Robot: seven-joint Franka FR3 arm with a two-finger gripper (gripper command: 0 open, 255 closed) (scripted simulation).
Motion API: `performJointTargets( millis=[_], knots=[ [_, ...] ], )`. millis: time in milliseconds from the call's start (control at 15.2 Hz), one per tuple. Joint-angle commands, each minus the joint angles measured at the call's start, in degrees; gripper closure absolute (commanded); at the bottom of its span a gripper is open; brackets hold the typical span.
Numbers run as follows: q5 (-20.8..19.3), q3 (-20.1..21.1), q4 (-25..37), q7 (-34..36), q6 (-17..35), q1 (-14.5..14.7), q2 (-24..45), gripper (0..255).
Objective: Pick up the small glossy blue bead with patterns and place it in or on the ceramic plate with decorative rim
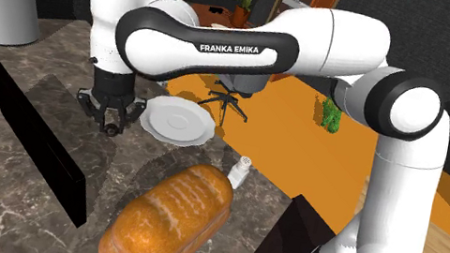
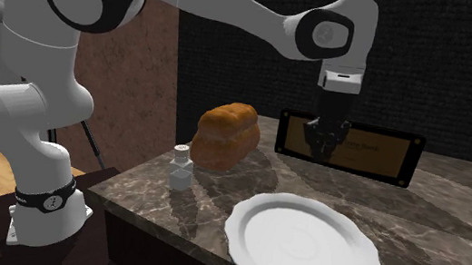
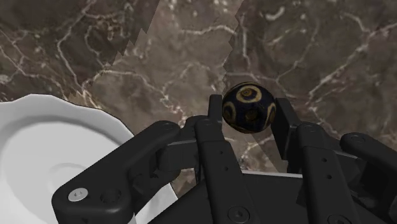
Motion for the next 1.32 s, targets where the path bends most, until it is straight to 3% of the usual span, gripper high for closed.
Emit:
performJointTargets(
  millis=[0, 264, 726, 1254],
  knots=[
    [0.3, 0.2, 1.0, -0.2, -1.3, 0.0, -0.4, 255],
    [0.5, 0.3, 3.7, -0.5, -4.1, 0.4, -0.6, 255],
    [5.0, -0.1, -6.5, -9.5, -0.6, -9.7, -8.6, 255],
    [8.9, -2.4, -12.6, -20.8, 1.1, -18.7, -14.5, 255]
  ],
)
